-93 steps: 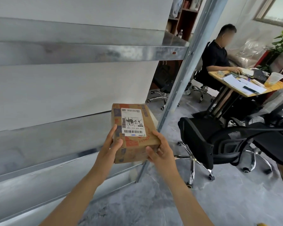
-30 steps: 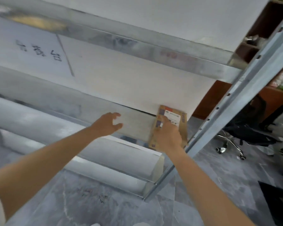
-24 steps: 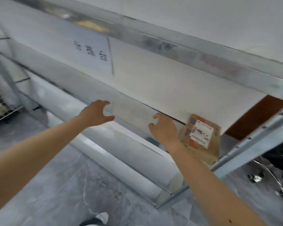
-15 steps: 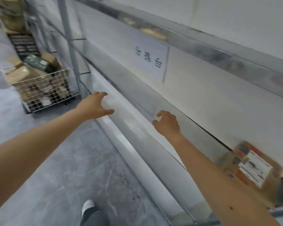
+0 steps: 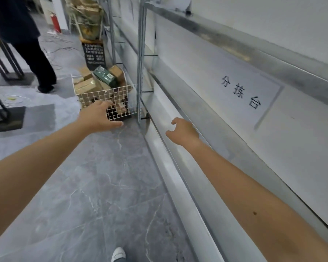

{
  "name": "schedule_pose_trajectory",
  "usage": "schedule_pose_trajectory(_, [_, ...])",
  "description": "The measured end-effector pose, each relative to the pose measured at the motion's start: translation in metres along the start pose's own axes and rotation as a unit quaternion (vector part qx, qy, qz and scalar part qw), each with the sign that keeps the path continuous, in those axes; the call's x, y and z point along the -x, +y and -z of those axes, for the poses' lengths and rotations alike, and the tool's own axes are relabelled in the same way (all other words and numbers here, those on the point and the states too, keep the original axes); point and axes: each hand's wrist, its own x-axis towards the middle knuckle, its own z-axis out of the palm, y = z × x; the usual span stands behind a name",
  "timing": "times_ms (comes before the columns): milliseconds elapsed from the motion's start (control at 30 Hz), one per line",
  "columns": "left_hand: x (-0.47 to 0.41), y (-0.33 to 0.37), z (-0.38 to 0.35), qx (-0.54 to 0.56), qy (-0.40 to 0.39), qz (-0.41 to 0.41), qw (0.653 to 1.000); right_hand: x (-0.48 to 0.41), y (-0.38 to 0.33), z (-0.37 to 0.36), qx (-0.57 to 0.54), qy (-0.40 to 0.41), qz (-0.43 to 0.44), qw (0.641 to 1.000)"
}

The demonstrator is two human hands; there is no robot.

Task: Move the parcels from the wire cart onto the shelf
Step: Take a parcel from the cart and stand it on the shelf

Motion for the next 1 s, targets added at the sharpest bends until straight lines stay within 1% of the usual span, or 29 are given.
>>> schedule_pose_trajectory(100, [-0.025, -0.034, 0.013, -0.003, 0.012, 0.014, 1.000, -0.038, -0.037, -0.011, 0.008, -0.011, 0.018, 1.000])
schedule_pose_trajectory(233, [-0.054, -0.079, 0.027, 0.014, 0.017, 0.036, 0.999, -0.086, -0.083, -0.025, -0.008, -0.024, 0.057, 0.998])
schedule_pose_trajectory(367, [-0.080, -0.116, 0.030, 0.017, 0.008, 0.058, 0.998, -0.127, -0.116, -0.040, -0.011, -0.026, 0.078, 0.997])
schedule_pose_trajectory(533, [-0.111, -0.153, 0.021, 0.026, -0.001, 0.080, 0.996, -0.174, -0.140, -0.064, -0.013, -0.038, 0.089, 0.995])
schedule_pose_trajectory(700, [-0.151, -0.182, 0.012, 0.031, 0.009, 0.102, 0.994, -0.235, -0.160, -0.086, -0.002, -0.055, 0.110, 0.992])
schedule_pose_trajectory(767, [-0.174, -0.192, 0.008, 0.021, 0.015, 0.107, 0.994, -0.266, -0.167, -0.091, 0.005, -0.056, 0.130, 0.990])
schedule_pose_trajectory(900, [-0.233, -0.211, 0.005, -0.018, 0.023, 0.124, 0.992, -0.340, -0.183, -0.101, 0.056, -0.048, 0.170, 0.983])
schedule_pose_trajectory(1000, [-0.285, -0.222, 0.008, -0.046, 0.019, 0.145, 0.988, -0.400, -0.196, -0.104, 0.056, -0.047, 0.197, 0.978])
